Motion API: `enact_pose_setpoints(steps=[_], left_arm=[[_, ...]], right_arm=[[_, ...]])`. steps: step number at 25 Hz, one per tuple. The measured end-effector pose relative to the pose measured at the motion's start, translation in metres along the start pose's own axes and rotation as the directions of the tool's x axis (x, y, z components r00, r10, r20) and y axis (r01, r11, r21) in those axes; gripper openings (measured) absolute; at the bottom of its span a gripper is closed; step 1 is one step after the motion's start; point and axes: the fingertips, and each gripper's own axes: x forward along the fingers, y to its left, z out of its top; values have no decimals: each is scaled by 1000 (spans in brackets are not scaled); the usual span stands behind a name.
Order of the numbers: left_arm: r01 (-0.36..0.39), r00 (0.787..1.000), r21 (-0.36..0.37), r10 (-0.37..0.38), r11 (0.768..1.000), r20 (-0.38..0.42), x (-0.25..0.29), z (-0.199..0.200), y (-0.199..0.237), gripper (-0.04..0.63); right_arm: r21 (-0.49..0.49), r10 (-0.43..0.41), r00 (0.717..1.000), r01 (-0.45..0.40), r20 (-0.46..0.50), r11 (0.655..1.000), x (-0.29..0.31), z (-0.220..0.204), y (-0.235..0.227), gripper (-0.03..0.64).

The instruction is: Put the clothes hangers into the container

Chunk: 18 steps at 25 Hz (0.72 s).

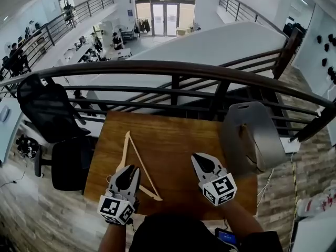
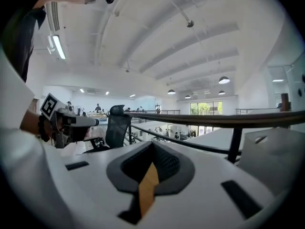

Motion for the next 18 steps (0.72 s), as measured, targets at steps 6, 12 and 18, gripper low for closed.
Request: enact_pose_setpoints(steps=[6, 12, 18], left_arm=[[-133, 991, -36, 133, 990, -16, -45, -32, 51, 75], [-308, 951, -56, 305, 950, -54, -110, -58, 56, 75], [-409, 911, -66, 403, 910, -82, -159, -82, 45, 75]], right_arm=[[-24, 210, 959, -218, -189, 976, 77, -77, 89, 12], [-36, 423, 845, -459, -327, 888, 93, -138, 180, 54], [-51, 514, 729, -596, -453, 801, 112, -195, 240, 97]])
